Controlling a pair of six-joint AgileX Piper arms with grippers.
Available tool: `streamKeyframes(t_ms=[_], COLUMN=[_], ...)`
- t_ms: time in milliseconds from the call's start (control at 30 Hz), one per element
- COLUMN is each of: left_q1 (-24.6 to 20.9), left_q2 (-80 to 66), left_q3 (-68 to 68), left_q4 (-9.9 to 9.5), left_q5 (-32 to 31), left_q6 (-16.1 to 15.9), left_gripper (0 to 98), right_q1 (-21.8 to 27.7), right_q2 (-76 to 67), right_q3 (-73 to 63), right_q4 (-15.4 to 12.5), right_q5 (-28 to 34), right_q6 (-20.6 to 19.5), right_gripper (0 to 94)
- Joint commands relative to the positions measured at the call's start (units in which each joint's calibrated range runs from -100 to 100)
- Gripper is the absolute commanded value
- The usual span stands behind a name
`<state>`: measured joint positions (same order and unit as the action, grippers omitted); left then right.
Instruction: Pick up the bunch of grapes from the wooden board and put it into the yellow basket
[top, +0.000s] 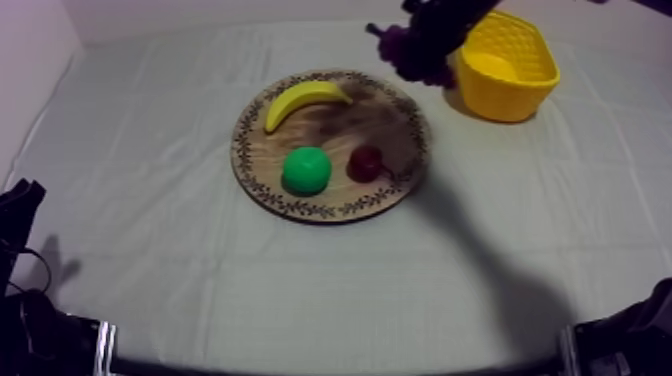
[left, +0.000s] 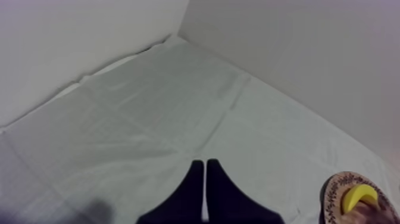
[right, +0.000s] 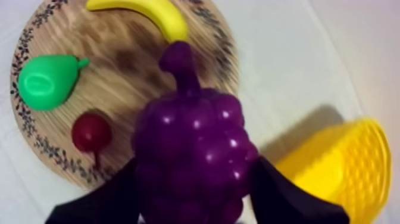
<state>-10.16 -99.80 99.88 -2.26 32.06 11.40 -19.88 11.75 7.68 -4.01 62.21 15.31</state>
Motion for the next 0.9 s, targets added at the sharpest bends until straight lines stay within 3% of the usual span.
streamKeyframes(t_ms=[0, 400, 633, 867], left_q1=[-0.01, -0.01, -0.01, -0.01], left_q2=[-0.03, -0.03, -0.03, -0.03], left_q3=[0.01, 0.01, 0.01, 0.01], left_q4=[-0.01, -0.01, -0.01, -0.01], left_q5=[0.03, 0.03, 0.03, 0.03], left_q6=[-0.03, -0.05, -0.02, -0.04], left_gripper=[0.1, 0.1, 0.1, 0.1], right_q1=[2.06, 12.24, 19.21, 20.85], right_q2=[-5.46, -16.99, -20.47, -19.23], right_q3=[3.97, 14.79, 17.78, 15.51], right_q4=[-0.78, -1.67, -3.79, -3.04], right_q5=[0.09, -0.69, -2.3, -4.23], right_q6=[-0.81, -7.69, -7.84, -8.46], right_gripper=[31.0, 35.0, 34.6, 35.9])
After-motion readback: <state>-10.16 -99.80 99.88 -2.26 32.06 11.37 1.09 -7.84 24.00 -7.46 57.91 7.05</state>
